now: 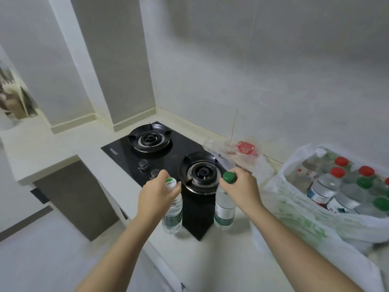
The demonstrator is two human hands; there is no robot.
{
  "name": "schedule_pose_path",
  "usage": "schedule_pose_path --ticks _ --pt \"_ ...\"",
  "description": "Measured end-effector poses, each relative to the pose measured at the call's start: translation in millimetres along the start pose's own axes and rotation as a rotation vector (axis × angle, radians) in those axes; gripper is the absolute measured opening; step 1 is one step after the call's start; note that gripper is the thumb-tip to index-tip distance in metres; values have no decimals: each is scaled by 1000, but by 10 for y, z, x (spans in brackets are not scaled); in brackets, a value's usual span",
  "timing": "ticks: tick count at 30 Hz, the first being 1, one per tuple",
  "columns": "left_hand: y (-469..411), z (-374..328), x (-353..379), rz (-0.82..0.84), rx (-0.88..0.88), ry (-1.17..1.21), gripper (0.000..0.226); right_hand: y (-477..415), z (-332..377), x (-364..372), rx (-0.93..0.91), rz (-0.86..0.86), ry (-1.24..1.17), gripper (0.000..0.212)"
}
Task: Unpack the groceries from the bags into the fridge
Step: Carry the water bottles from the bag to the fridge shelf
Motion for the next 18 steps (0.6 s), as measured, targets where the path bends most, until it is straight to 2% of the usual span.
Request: schedule_pose_path --ticks 4,18 --pt "79 163 12 16 -34 -23 32 47 -106 84 57 7 25 15" --pt "224 338 252 54 -12 87 33 220 -420 199 145 -65 -8 19"
Point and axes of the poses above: each hand's wrist, its own y-axis away from the middle knuckle, its own x-axis out of the palm, z = x × y, the point moved 5 cm from there along -y, towards the middle knuckle, and after that the axes turned 11 degrees about x, right-handed, at the moved point
